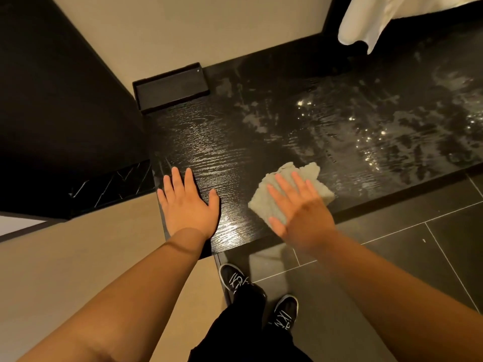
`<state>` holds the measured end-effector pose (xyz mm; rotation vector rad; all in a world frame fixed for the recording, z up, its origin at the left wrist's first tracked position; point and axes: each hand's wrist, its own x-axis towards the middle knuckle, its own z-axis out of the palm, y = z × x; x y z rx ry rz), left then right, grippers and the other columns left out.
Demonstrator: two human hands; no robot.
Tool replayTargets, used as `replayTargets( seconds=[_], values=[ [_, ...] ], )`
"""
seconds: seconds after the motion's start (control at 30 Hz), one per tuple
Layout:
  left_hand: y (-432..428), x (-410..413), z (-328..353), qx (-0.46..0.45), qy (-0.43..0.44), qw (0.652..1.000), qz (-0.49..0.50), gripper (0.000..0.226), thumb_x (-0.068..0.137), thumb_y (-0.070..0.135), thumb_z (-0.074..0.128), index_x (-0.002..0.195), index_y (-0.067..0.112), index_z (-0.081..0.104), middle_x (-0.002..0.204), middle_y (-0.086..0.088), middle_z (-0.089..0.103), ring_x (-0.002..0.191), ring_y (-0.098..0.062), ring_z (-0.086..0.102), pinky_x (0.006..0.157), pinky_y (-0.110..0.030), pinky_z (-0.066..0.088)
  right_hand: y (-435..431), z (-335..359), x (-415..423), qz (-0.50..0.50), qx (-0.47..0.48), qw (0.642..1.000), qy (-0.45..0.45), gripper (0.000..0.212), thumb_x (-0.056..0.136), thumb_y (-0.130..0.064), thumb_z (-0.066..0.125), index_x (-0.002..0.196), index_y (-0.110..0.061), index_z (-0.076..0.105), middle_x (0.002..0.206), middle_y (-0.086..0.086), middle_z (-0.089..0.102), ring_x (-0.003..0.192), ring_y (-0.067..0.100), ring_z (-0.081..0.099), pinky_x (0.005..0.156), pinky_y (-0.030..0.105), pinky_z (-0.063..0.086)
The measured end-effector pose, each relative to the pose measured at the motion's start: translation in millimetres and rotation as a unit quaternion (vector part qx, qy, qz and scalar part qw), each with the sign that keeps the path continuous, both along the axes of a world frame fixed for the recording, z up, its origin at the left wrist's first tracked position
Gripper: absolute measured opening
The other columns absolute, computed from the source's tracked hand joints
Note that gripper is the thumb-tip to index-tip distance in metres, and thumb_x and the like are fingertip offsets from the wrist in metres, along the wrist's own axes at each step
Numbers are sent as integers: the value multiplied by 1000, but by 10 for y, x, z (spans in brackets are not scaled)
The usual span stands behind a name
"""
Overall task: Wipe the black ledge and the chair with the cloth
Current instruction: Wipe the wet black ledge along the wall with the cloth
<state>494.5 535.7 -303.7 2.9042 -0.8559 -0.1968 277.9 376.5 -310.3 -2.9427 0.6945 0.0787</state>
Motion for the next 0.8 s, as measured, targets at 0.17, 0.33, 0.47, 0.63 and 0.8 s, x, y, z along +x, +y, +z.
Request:
replayTargets(
  seconds=[0.17,0.33,0.47,0.63,0.8],
  values=[
    [17,3,-4,1,3,1000,4,85,94,65,30,165,20,21,174,-12,12,160,-34,6,130,-54,5,273,86,94,-150,12,989,9,79,89,-55,42,158,-18,35,167,13,24,154,43,11,125,58,10],
    [9,7,7,-1,2,1000,1,85,94,67,30,165,20,22,174,-11,13,160,-34,7,130,-54,6,539,30,216,-24,22,999,-41,75,92,-55,49,155,-17,42,165,15,31,153,44,18,122,60,16],
    [15,2,21,-4,6,1000,1,84,95,65,34,165,20,23,174,-11,13,160,-34,6,129,-54,7,36,-12,-27,22,-5,1000,-3,75,92,-57,45,157,-21,40,166,9,30,153,40,20,122,57,18],
    [6,-4,33,-4,4,1000,1,83,97,64,37,165,20,22,174,-11,12,160,-34,5,130,-54,6,-222,-2,-137,-174,-33,984,17,74,95,-54,30,160,-18,32,167,11,23,154,41,15,123,59,17],
    [-9,-5,42,-13,4,1000,3,82,97,62,43,164,19,24,174,-12,15,160,-35,8,129,-55,8,180,-41,38,-54,8,998,-39,72,98,-55,41,158,-16,37,167,13,26,155,42,14,121,61,19]
  ],
)
